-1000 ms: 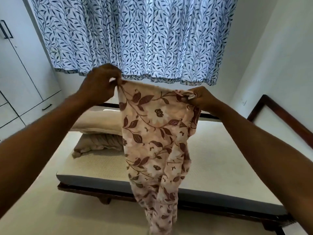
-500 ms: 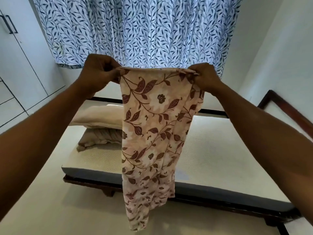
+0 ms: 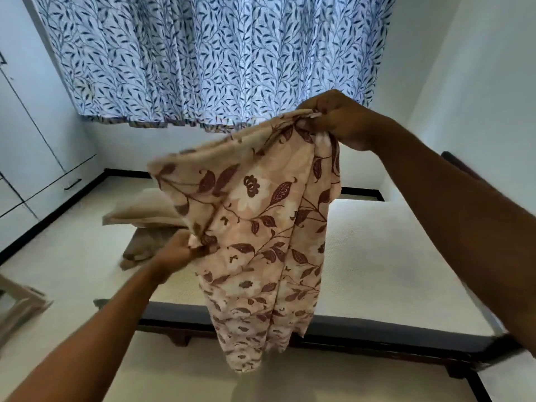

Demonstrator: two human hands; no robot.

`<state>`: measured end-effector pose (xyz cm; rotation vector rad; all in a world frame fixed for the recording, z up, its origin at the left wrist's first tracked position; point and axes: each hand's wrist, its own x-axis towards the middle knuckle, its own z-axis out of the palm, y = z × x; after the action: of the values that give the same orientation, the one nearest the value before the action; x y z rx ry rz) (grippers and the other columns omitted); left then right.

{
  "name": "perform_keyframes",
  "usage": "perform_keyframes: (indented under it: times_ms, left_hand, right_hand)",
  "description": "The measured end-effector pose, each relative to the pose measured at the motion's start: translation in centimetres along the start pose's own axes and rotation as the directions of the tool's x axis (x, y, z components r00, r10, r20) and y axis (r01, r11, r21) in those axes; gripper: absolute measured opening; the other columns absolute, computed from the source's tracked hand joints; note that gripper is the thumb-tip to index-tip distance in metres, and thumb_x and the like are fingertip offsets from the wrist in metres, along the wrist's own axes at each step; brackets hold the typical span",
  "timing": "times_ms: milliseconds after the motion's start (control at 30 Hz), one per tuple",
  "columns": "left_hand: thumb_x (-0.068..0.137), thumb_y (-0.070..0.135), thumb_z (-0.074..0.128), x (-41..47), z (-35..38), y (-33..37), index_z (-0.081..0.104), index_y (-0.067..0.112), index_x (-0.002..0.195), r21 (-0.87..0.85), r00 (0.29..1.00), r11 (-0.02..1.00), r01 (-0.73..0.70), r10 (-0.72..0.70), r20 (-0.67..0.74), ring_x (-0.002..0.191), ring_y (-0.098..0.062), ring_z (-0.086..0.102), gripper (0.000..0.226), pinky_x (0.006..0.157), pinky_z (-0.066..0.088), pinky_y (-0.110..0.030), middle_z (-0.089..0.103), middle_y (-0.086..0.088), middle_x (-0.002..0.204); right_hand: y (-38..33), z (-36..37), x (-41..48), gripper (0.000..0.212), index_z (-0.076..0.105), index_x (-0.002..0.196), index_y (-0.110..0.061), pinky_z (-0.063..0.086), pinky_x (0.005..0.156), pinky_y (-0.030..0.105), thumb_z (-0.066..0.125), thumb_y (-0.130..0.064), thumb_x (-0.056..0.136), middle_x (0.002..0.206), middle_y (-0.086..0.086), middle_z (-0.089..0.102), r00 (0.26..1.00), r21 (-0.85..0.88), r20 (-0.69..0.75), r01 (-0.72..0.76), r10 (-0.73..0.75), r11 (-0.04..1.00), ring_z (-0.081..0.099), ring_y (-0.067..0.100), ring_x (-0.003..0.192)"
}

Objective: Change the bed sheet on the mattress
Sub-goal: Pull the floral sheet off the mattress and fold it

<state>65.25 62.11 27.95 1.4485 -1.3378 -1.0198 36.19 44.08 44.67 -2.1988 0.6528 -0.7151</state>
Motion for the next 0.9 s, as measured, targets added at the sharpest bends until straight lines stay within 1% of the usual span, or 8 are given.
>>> perform_keyframes:
  times_ms: [167,300,433,500,567,667,767,900]
  left_hand:
    - [0.074,0.048,0.081,1.2,-1.4,-3.2,0.074,0.019,0.09,0.076,0.999,0.997,0.001,-0.004,0.043,0.067,-0.008,0.07,0.034,0.054,0.051,-0.018,0.075,0.003,0.077]
    - [0.082,0.005,0.079,1.5,0.5,-4.7,0.068,0.017,0.104,0.135,0.989,0.99,0.032,-0.05,0.137,0.083,-0.006,0.072,0.027,0.07,0.061,-0.026,0.075,0.007,0.092]
    - [0.08,0.006,0.079,4.3,1.7,-7.7,0.072,0.008,0.073,0.309,0.984,0.949,0.062,-0.007,-0.178,0.068,-0.029,0.071,0.01,0.069,0.06,-0.055,0.072,-0.01,0.07]
    - [0.074,0.023,0.079,5.6,1.2,-6.0,0.074,0.013,0.077,0.295,0.929,0.954,-0.047,0.15,-0.337,0.065,-0.02,0.068,0.012,0.064,0.059,-0.042,0.073,-0.006,0.075]
    - [0.07,0.038,0.066,7.4,0.0,-3.7,0.078,0.014,0.093,0.409,0.849,0.899,-0.16,0.336,-0.407,0.073,-0.012,0.066,0.035,0.067,0.049,-0.028,0.074,-0.002,0.084]
    - [0.077,0.025,0.066,10.2,-1.7,-0.9,0.079,0.021,0.095,0.503,0.76,0.843,-0.191,0.451,-0.468,0.08,-0.015,0.07,0.023,0.069,0.049,-0.026,0.077,-0.003,0.087]
    - [0.075,0.025,0.064,11.3,-1.4,1.2,0.075,0.038,0.084,0.326,0.764,0.904,-0.277,0.413,-0.496,0.081,-0.011,0.07,0.02,0.073,0.056,-0.026,0.074,0.016,0.079]
    - [0.076,0.019,0.062,10.9,-0.3,2.6,0.076,0.039,0.08,0.233,0.804,0.885,-0.403,0.464,-0.372,0.078,-0.008,0.066,0.025,0.073,0.056,-0.028,0.074,0.017,0.077]
  right_hand:
    - [0.2,-1.8,0.3,0.022,0.074,0.106,-0.005,0.059,0.082,0.03,0.057,0.004,0.097,0.092,0.004,0.077,0.999,0.175,-0.012,-0.041,0.044,0.984,0.071,0.018,0.085]
    - [-0.6,-3.9,0.5,0.025,0.068,0.112,0.0,0.057,0.082,0.026,0.049,0.008,0.099,0.094,-0.002,0.078,0.995,0.186,-0.097,0.049,-0.031,0.981,0.073,0.013,0.089]
    - [2.0,-4.4,-1.5,0.025,0.078,0.098,-0.015,0.059,0.079,0.029,0.056,-0.002,0.097,0.092,0.001,0.077,0.99,0.24,-0.139,0.012,0.022,0.971,0.072,0.016,0.086]
    - [4.0,-4.5,-4.0,0.018,0.076,0.093,-0.016,0.058,0.075,0.027,0.059,-0.011,0.096,0.088,0.0,0.074,0.989,0.293,-0.138,-0.003,0.045,0.956,0.07,0.016,0.082]
    - [4.9,-4.1,-7.2,0.011,0.074,0.089,-0.018,0.055,0.072,0.026,0.069,-0.027,0.091,0.085,-0.001,0.07,0.998,0.388,-0.023,-0.048,0.062,0.921,0.067,0.014,0.079]
    - [5.2,-1.3,-11.1,0.021,0.076,0.093,-0.011,0.055,0.073,0.032,0.08,-0.027,0.081,0.089,0.011,0.072,0.964,0.325,0.247,-0.177,0.097,0.929,0.068,0.022,0.083]
    - [5.9,4.4,-12.4,0.029,0.075,0.113,-0.002,0.057,0.087,0.035,0.06,0.007,0.088,0.111,0.016,0.074,0.807,0.106,0.581,-0.198,0.101,0.974,0.071,0.028,0.103]
    - [8.0,10.7,-11.9,0.039,0.061,0.137,-0.003,0.051,0.102,0.039,0.061,-0.006,0.098,0.134,0.014,0.065,0.621,0.077,0.775,-0.271,0.113,0.959,0.062,0.029,0.124]
